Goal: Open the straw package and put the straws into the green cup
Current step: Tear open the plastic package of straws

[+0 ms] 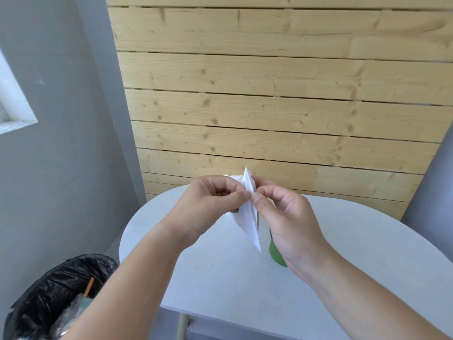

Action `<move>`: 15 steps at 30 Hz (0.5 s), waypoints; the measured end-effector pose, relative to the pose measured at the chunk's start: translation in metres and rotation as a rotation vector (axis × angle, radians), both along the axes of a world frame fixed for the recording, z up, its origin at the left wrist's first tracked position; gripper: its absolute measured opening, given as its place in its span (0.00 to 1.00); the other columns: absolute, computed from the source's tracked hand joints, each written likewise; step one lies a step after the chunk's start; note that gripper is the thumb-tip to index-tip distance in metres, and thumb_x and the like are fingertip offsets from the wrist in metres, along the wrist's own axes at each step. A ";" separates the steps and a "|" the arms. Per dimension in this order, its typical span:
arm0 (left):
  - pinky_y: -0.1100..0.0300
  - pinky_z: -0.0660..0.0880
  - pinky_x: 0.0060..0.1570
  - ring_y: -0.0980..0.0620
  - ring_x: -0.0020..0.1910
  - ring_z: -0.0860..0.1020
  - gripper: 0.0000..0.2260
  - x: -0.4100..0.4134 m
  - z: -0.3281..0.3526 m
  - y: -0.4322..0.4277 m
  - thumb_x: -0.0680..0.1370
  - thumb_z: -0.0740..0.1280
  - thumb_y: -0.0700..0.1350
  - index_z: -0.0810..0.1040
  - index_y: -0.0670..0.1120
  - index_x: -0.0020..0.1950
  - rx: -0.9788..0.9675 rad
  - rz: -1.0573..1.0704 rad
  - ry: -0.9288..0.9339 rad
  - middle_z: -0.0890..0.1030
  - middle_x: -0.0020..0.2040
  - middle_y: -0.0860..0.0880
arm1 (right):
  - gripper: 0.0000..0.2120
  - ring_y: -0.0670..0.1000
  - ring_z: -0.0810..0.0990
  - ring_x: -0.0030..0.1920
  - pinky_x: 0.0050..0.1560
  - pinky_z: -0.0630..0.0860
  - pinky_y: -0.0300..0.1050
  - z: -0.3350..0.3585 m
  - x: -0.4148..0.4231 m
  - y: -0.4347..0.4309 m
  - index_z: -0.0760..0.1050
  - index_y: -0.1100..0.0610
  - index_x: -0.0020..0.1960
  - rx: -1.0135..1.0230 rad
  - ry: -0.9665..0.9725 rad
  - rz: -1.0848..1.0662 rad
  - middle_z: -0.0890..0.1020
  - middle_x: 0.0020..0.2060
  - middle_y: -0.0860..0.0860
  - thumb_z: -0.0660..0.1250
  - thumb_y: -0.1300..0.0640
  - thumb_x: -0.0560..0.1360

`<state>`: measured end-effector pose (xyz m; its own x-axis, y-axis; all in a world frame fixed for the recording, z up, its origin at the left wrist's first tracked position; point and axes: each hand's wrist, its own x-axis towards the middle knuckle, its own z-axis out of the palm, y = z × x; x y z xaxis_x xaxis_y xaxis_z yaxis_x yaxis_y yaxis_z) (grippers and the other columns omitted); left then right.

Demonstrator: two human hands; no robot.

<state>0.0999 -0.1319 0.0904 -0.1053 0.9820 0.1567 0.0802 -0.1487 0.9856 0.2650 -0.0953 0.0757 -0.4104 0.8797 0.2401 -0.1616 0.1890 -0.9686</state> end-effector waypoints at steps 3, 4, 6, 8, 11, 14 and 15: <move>0.54 0.76 0.52 0.46 0.44 0.77 0.05 0.004 -0.002 0.002 0.73 0.73 0.45 0.84 0.43 0.41 0.000 0.009 -0.024 0.82 0.43 0.40 | 0.08 0.37 0.80 0.60 0.52 0.75 0.30 0.000 0.000 0.002 0.82 0.62 0.45 0.025 -0.018 -0.024 0.82 0.63 0.42 0.66 0.61 0.80; 0.54 0.75 0.52 0.46 0.44 0.77 0.06 0.005 -0.002 0.003 0.73 0.73 0.45 0.83 0.42 0.42 0.002 0.006 -0.035 0.81 0.43 0.41 | 0.08 0.38 0.80 0.61 0.52 0.75 0.29 0.000 0.000 0.002 0.82 0.61 0.45 0.038 -0.025 -0.034 0.82 0.63 0.42 0.67 0.60 0.80; 0.56 0.75 0.51 0.46 0.44 0.77 0.06 0.007 -0.002 0.004 0.73 0.72 0.44 0.82 0.41 0.43 0.008 0.009 -0.047 0.81 0.42 0.41 | 0.07 0.37 0.80 0.60 0.50 0.73 0.26 0.001 -0.001 0.002 0.82 0.61 0.44 0.055 -0.034 -0.058 0.82 0.63 0.42 0.68 0.61 0.79; 0.56 0.75 0.50 0.47 0.43 0.77 0.06 0.008 -0.002 0.005 0.73 0.72 0.44 0.82 0.41 0.43 0.009 0.023 -0.038 0.81 0.41 0.42 | 0.07 0.36 0.80 0.58 0.49 0.73 0.25 0.001 -0.001 0.002 0.82 0.62 0.44 0.065 -0.037 -0.078 0.82 0.62 0.42 0.68 0.61 0.79; 0.54 0.72 0.51 0.47 0.43 0.76 0.08 0.010 -0.003 0.006 0.73 0.72 0.45 0.81 0.41 0.41 0.012 0.054 -0.018 0.80 0.41 0.42 | 0.08 0.36 0.80 0.58 0.49 0.73 0.25 -0.001 -0.002 0.002 0.81 0.62 0.44 0.093 -0.058 -0.107 0.83 0.60 0.41 0.67 0.60 0.79; 0.53 0.72 0.51 0.48 0.43 0.76 0.11 0.012 -0.004 0.006 0.73 0.72 0.46 0.80 0.37 0.42 0.017 0.069 0.001 0.80 0.41 0.42 | 0.09 0.36 0.81 0.58 0.50 0.73 0.28 -0.002 -0.004 0.002 0.80 0.62 0.42 0.113 -0.063 -0.142 0.83 0.58 0.39 0.67 0.59 0.79; 0.53 0.72 0.51 0.48 0.43 0.76 0.11 0.012 -0.004 0.006 0.73 0.71 0.46 0.80 0.37 0.43 0.019 0.077 0.003 0.81 0.40 0.43 | 0.10 0.38 0.81 0.58 0.52 0.74 0.30 -0.003 -0.004 0.003 0.80 0.61 0.42 0.118 -0.068 -0.157 0.84 0.58 0.39 0.66 0.59 0.79</move>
